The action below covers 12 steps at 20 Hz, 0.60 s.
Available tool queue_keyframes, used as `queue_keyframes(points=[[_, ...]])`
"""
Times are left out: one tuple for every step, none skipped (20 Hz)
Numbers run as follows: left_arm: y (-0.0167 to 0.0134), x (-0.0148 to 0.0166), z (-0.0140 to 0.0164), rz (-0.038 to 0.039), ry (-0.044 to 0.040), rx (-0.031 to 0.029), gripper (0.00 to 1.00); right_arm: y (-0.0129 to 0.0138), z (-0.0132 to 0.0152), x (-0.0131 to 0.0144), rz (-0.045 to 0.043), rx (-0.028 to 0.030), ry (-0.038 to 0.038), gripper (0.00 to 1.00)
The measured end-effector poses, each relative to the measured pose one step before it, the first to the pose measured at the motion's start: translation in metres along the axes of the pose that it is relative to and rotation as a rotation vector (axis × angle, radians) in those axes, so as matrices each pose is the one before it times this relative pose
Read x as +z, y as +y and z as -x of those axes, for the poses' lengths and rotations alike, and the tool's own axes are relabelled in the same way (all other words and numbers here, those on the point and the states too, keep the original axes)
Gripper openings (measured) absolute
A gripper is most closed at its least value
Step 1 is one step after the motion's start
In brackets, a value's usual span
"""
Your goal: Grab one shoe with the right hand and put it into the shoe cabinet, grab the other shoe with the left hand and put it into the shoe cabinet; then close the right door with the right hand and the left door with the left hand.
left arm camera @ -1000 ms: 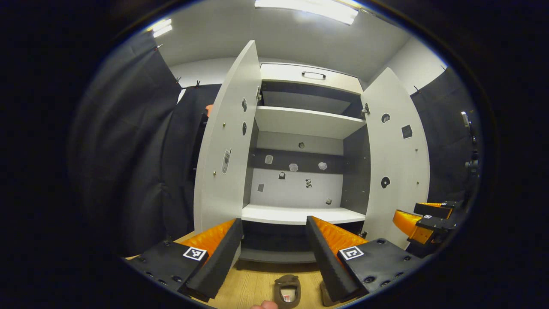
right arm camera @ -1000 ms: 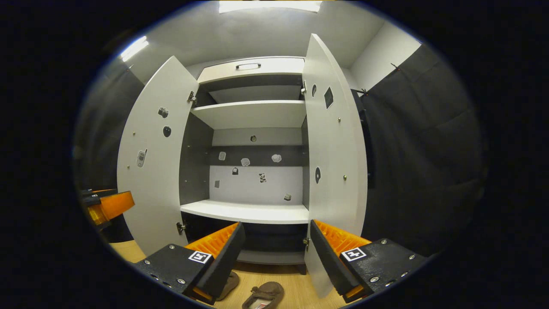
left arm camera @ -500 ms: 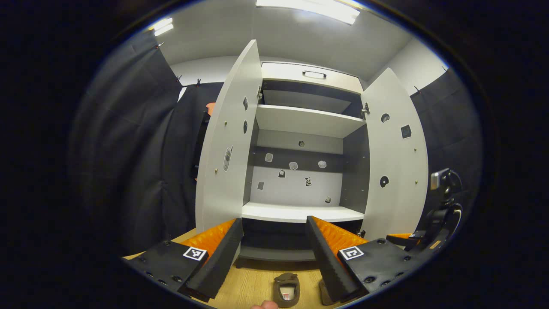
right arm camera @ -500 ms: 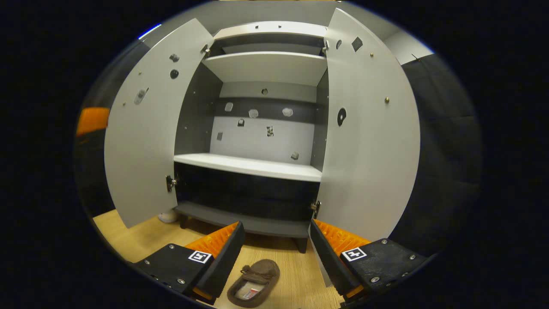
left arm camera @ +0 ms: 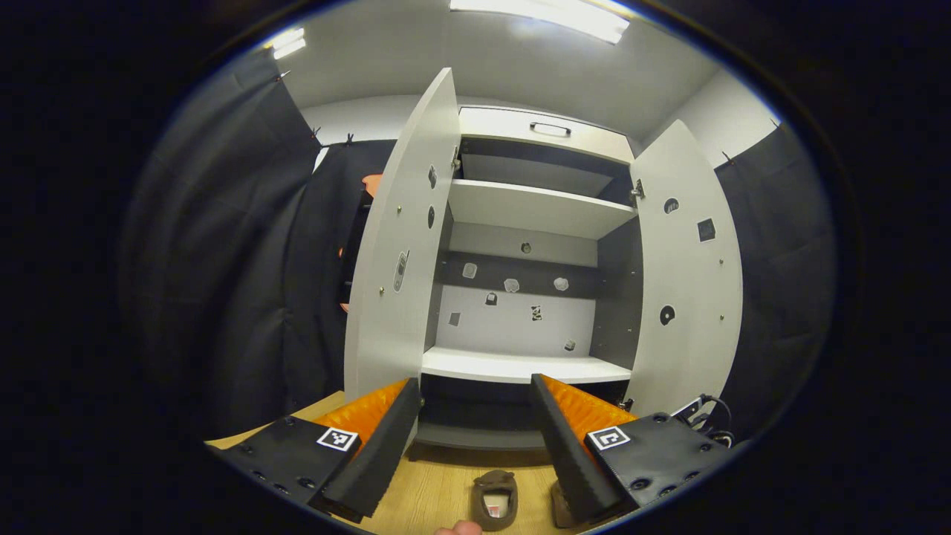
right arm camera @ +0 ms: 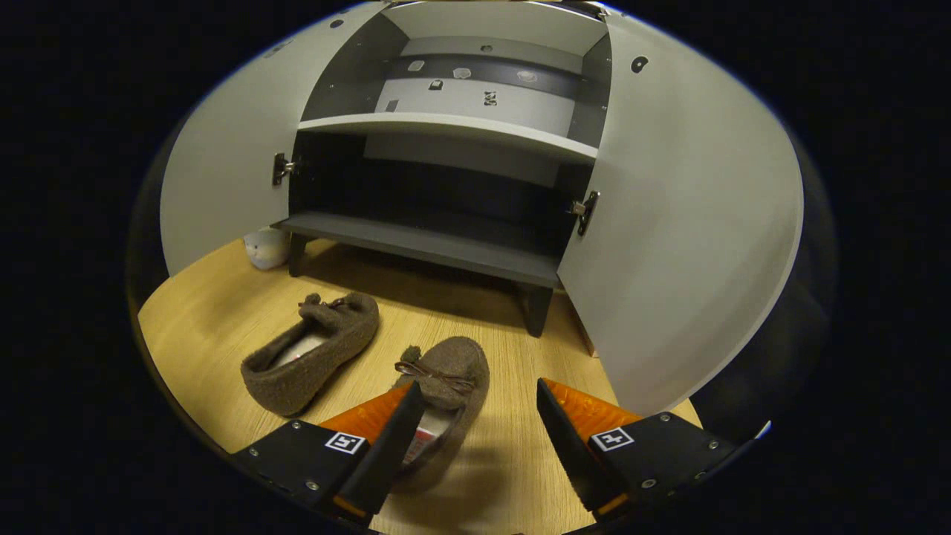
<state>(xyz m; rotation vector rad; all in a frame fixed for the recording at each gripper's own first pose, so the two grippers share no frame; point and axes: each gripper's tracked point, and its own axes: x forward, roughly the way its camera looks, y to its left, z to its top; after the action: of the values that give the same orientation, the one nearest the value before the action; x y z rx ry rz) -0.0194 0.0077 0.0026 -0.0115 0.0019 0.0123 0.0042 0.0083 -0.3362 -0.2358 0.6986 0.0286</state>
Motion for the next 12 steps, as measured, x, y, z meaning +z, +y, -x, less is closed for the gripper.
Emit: queue_keyframes(points=[[-0.0003, -0.00201, -0.00069, 0.00635, 0.00674, -0.00118, 0.96, 0.00012, -0.0075, -0.01034, 0.0027, -0.00082, 0.02829, 0.94], [0.00041, -0.00175, -0.00047, 0.0041, 0.00614, -0.00032, 0.96, 0.00004, -0.00717, -0.01028, 0.0022, 0.00132, 0.03456, 0.94], [0.00019, -0.00119, 0.00005, 0.00082, 0.00409, 0.00112, 0.96, -0.00119, -0.0072, -0.00807, -0.00179, -0.00097, 0.02934, 0.94], [0.00075, -0.00061, -0.0004, 0.00001, 0.00159, 0.0016, 0.96, 0.00016, -0.00503, -0.00401, -0.02218, 0.01026, 0.02179, 0.95], [0.00034, 0.00026, -0.00003, -0.00184, 0.00038, 0.00199, 0.96, 0.00164, -0.00644, -0.00097, -0.03689, 0.01052, 0.01131, 0.95], [0.00002, 0.00066, -0.00027, -0.00091, -0.0012, 0.00138, 0.96, -0.00219, -0.00657, -0.00059, -0.02348, -0.00236, 0.00822, 0.94], [0.00075, -0.00007, -0.0005, -0.0002, -0.00196, 0.00239, 0.94, -0.00815, -0.00851, -0.00016, 0.00135, -0.02996, 0.0038, 0.94], [-0.0001, -0.00044, -0.00025, 0.00121, 0.00135, 0.00225, 0.96, -0.00644, -0.00706, -0.00403, 0.0133, -0.01773, 0.02395, 0.93], [-0.00002, -0.00139, 0.00022, 0.00222, 0.00267, 0.0007, 0.96, -0.0007, -0.00863, -0.00067, -0.00861, 0.00633, 0.00948, 0.93], [-0.00059, -0.00133, 0.00022, 0.00231, 0.00278, 0.00018, 0.96, 0.00159, -0.00789, 0.00033, -0.01076, 0.00678, 0.00375, 0.94], [-0.00024, -0.00131, -0.00087, 0.00048, 0.00318, 0.00102, 0.96, 0.00175, -0.00701, -0.0022, -0.00148, 0.00844, -0.0015, 0.93], [0.00028, -0.00159, -0.00048, 0.00001, 0.00403, 0.00259, 0.96, 0.00321, -0.00453, 0.00093, -0.00006, 0.01528, -0.01442, 0.91]])
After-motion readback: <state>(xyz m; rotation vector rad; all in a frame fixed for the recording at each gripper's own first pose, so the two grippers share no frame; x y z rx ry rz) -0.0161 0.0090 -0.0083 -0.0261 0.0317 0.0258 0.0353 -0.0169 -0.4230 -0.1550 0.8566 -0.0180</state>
